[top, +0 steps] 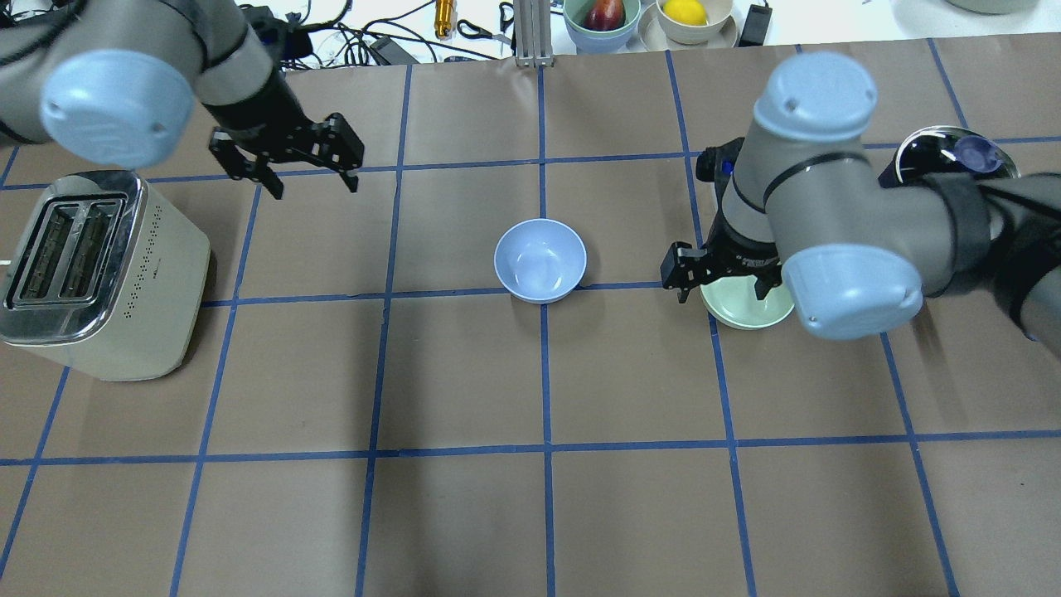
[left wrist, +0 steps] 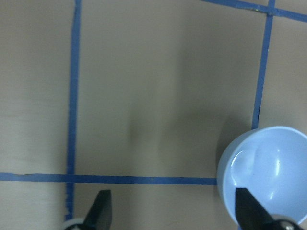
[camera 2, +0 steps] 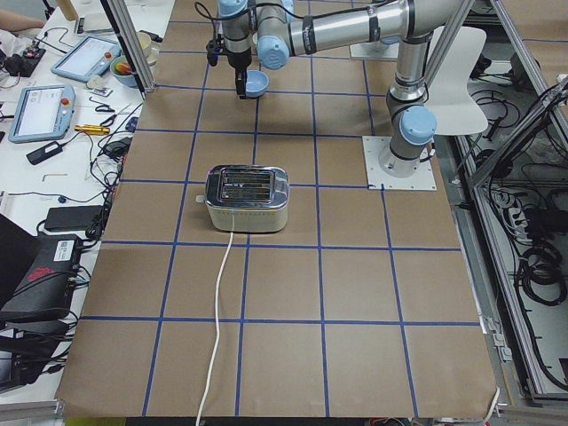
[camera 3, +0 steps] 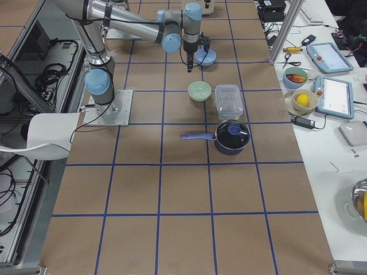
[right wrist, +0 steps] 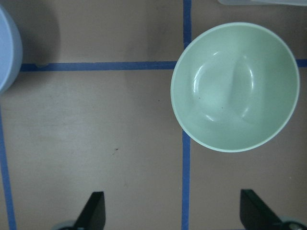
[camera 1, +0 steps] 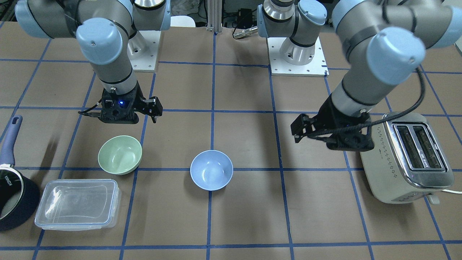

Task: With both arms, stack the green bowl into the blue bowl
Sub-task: 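Release the blue bowl with the left gripper while the right gripper descends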

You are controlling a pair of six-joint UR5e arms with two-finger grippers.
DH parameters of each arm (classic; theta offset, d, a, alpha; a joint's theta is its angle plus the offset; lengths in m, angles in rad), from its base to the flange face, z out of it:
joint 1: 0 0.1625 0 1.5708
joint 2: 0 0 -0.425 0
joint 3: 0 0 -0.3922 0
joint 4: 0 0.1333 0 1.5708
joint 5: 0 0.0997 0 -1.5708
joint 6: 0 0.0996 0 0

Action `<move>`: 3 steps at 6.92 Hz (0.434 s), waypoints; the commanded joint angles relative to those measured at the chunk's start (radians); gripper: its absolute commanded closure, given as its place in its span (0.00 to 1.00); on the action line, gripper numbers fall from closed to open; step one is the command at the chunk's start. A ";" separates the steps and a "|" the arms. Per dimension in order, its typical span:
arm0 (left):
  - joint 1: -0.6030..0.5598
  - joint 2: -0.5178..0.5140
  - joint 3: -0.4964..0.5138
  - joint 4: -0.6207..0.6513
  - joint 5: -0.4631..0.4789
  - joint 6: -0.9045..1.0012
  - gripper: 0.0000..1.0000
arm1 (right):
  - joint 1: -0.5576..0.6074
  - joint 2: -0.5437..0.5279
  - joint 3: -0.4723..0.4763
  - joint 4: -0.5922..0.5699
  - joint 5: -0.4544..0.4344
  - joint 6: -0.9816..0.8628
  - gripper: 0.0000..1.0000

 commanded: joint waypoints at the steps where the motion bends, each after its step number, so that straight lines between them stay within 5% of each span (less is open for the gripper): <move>1: 0.015 0.130 0.089 -0.192 0.026 -0.014 0.00 | 0.002 0.080 0.122 -0.269 -0.002 -0.010 0.11; 3: 0.009 0.154 0.069 -0.180 0.032 -0.062 0.00 | 0.009 0.144 0.049 -0.311 0.000 -0.022 0.12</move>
